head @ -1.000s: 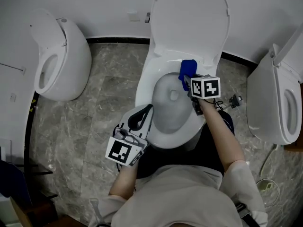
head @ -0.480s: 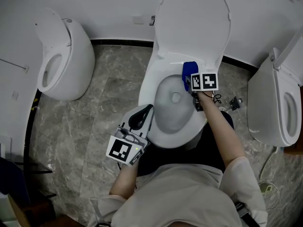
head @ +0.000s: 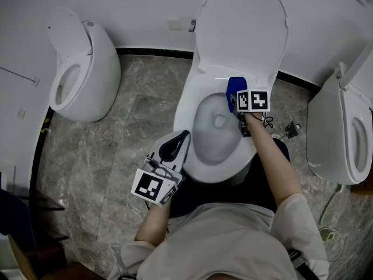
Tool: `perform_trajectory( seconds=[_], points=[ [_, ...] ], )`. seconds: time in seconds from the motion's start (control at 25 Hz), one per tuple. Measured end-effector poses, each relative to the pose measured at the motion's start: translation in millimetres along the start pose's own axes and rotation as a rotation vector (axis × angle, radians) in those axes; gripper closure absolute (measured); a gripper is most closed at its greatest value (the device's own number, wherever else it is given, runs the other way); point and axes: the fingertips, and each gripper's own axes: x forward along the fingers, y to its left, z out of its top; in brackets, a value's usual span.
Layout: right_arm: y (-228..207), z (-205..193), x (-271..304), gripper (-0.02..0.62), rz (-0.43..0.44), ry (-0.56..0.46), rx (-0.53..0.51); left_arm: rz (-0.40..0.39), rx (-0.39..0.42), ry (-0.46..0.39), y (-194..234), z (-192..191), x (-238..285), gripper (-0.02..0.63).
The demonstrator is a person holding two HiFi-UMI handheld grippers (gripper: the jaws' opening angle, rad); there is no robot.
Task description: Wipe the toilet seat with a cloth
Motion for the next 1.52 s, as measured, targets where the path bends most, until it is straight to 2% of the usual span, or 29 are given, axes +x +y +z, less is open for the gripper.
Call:
perform_trajectory(
  seconds=[0.72, 1.52],
  points=[
    [23, 6, 20, 0.544, 0.064, 0.009, -0.006, 0.056, -0.001, 0.007, 4, -3, -25, 0.598],
    [57, 11, 44, 0.543, 0.140, 0.070, -0.096, 0.098, 0.021, -0.009, 7, 4, -46, 0.598]
  ],
)
